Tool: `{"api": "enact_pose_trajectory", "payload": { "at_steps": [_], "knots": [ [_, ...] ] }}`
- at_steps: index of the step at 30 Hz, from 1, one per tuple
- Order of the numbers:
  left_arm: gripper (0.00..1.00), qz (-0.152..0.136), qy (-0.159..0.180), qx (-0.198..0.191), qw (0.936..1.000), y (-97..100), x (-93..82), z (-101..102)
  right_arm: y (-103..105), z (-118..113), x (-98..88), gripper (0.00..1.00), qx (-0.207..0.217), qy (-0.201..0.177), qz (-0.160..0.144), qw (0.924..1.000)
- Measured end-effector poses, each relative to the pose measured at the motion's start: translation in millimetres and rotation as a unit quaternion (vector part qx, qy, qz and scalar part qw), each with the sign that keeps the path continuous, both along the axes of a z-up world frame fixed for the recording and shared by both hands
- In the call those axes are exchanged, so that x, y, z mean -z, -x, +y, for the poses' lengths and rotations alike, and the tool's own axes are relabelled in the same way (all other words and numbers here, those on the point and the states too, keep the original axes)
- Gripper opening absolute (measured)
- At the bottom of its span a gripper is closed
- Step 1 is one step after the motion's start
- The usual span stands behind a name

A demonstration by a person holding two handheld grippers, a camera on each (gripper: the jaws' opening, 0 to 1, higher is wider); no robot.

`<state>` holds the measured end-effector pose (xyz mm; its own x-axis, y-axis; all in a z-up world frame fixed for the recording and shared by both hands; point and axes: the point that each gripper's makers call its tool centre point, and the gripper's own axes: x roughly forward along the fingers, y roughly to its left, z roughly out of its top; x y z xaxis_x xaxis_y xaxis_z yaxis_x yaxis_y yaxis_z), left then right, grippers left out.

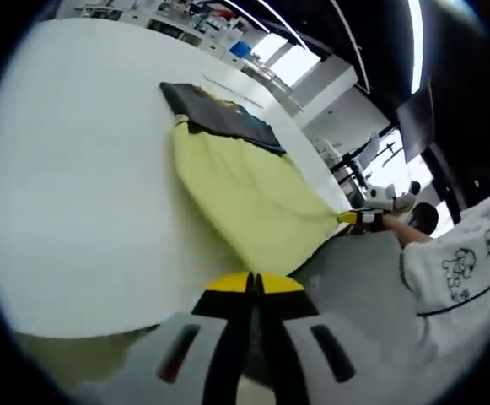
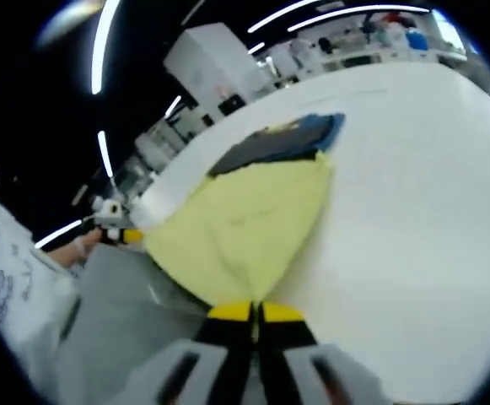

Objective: Fold the garment on the visible template until the final outline fits inside the template.

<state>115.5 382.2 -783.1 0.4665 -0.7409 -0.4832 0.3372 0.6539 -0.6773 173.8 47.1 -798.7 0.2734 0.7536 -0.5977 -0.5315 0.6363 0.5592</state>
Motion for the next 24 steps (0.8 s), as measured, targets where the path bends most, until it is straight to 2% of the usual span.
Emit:
{"api": "enact_pose_trajectory", "payload": {
  "at_steps": [5, 10, 15, 20, 23, 24],
  "knots": [
    [0.0, -0.02, 0.038, 0.013, 0.999, 10.6, -23.5, -11.3, 9.3, -6.5, -17.5, 0.0, 0.01, -0.014, 0.015, 0.9997],
    [0.0, -0.032, 0.04, 0.014, 0.9986, 12.6, -36.6, -10.8, 17.2, -12.4, -29.5, 0.0, 0.008, -0.023, 0.024, 0.9994],
    [0.0, -0.054, 0.084, 0.018, 0.9948, 8.9, -61.5, -16.6, 21.3, -11.1, -44.8, 0.0, 0.011, -0.047, 0.042, 0.998],
    [0.0, -0.093, 0.11, 0.006, 0.9896, -11.1, -90.4, -11.3, 11.0, -14.0, -69.9, 0.0, 0.022, -0.082, 0.041, 0.9956],
    [0.0, -0.116, 0.125, -0.023, 0.9851, -34.5, -104.8, -0.8, -3.7, -14.4, -81.9, 0.0, 0.034, -0.099, 0.032, 0.994],
    [0.0, -0.127, 0.12, -0.045, 0.9836, -48.1, -106.3, 7.6, -6.5, -9.9, -86.7, 0.0, 0.036, -0.108, 0.029, 0.9931]
  ]
}}
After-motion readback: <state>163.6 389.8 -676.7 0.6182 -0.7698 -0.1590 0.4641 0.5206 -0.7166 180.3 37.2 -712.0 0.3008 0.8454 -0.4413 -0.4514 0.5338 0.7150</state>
